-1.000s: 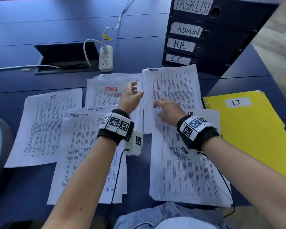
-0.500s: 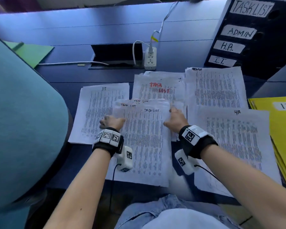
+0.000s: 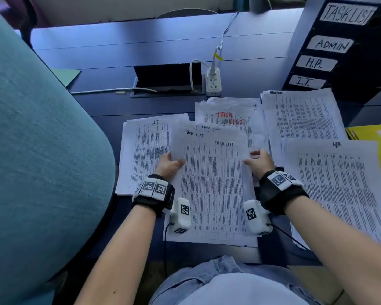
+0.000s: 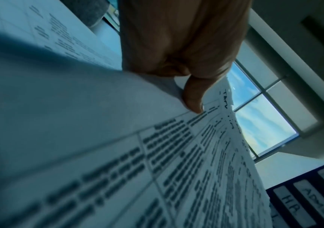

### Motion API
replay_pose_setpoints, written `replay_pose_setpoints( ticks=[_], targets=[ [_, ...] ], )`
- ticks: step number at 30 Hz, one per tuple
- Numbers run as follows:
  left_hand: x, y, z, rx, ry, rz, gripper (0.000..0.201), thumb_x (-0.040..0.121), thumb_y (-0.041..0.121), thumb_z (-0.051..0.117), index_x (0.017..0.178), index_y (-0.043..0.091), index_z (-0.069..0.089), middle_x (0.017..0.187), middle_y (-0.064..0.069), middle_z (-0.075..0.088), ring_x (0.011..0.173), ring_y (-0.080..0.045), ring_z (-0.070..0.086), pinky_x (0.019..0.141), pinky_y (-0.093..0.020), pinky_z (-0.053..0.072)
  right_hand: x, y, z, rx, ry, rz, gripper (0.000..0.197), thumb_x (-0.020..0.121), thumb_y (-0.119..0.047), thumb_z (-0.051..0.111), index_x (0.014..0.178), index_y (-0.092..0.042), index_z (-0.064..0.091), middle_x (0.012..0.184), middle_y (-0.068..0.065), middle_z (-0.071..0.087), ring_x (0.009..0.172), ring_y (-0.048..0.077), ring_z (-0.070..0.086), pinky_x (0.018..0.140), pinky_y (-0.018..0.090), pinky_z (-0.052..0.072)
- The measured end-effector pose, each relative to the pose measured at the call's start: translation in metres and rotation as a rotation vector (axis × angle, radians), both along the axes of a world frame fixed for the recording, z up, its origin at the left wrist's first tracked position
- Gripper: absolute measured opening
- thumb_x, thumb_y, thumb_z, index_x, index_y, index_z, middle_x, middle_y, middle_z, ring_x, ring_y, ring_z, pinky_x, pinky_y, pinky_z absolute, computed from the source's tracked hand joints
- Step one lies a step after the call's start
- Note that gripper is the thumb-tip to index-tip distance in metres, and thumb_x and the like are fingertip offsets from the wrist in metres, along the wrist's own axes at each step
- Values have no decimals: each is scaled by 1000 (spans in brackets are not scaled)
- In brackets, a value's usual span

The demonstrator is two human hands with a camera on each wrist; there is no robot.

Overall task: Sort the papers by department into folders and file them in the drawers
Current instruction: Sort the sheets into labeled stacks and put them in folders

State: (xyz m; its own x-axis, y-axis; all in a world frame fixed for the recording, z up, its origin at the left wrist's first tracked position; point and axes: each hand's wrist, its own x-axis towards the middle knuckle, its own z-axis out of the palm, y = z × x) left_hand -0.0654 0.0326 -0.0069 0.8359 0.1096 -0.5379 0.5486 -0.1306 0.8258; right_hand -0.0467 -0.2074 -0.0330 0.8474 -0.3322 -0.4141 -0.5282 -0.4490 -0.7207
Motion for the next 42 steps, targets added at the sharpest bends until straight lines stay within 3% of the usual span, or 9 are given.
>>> replay_pose_setpoints(
  ticks=[4, 7, 14, 20, 24, 28, 32, 36, 42],
  targets=[
    [-1, 8, 4, 1, -113, 113, 36, 87, 9, 58, 121, -1, 48, 102, -7, 57, 102, -23, 52, 94, -36, 42, -10, 6, 6, 131, -132, 54, 55, 86, -10, 62, 136, -13, 39, 99, 11, 55, 97, 29, 58, 86, 37, 48],
    [1, 10, -3, 18, -95, 152, 40, 88, 11, 58, 124, 1, 47, 113, -11, 56, 108, -24, 50, 99, -37, 38, -19, 13, 8, 125, -148, 182, 62, 87, -4, 60, 141, -14, 32, 110, 15, 59, 101, 28, 60, 82, 29, 45],
    [-3, 8, -16, 0, 6, 122, 39, 87, 14, 59, 122, 0, 48, 104, -13, 57, 106, -30, 52, 102, -46, 39, 4, 17, 17, 70, -172, 264, 72, 83, -2, 64, 142, -23, 29, 139, 14, 43, 122, 32, 48, 102, 40, 41],
    [2, 6, -22, -27, 19, 138, 39, 88, 13, 57, 123, -2, 47, 98, -11, 58, 87, -24, 54, 93, -43, 42, 26, 12, 33, 74, -164, 312, 80, 76, -4, 72, 141, -25, 29, 126, 15, 54, 108, 30, 56, 99, 46, 44],
    [2, 7, -26, -68, 20, 143, 31, 89, 12, 57, 118, 3, 49, 83, -4, 55, 72, -17, 51, 78, -36, 45, 33, 9, 34, 28, -185, 320, 59, 76, -6, 73, 126, -15, 42, 90, 7, 55, 81, 23, 57, 78, 34, 51],
    [3, 5, -30, -67, 29, 155, 40, 88, 14, 57, 122, -2, 46, 82, -3, 53, 76, -18, 50, 85, -39, 41, 30, 14, 21, -155, -374, 260, 18, 85, -11, 63, 100, -3, 58, 106, 17, 54, 97, 30, 57, 76, 26, 42],
    [6, 5, -31, -63, 51, 171, 38, 88, 14, 58, 120, -5, 47, 81, -3, 52, 95, -24, 49, 98, -43, 40, 25, 17, 13, -277, -513, 149, 21, 86, -17, 65, 94, 3, 64, 111, 18, 55, 97, 25, 51, 83, 29, 41],
    [5, 3, -31, -11, 10, 184, 46, 86, 10, 60, 126, -3, 41, 108, -17, 57, 108, -31, 55, 100, -47, 42, 20, 23, 18, -25, -562, 155, 13, 92, -7, 54, 80, -3, 58, 67, 1, 56, 59, 10, 46, 55, 11, 38],
    [5, 5, -31, 199, -262, 22, 91, 75, 13, 71, 140, 28, 10, 142, -24, 28, 121, -36, 42, 96, -49, 42, 26, 24, 14, 437, -393, 72, 30, 97, -3, 41, 74, -19, 52, 74, -1, 54, 69, 10, 50, 67, 22, 44]
  ],
)
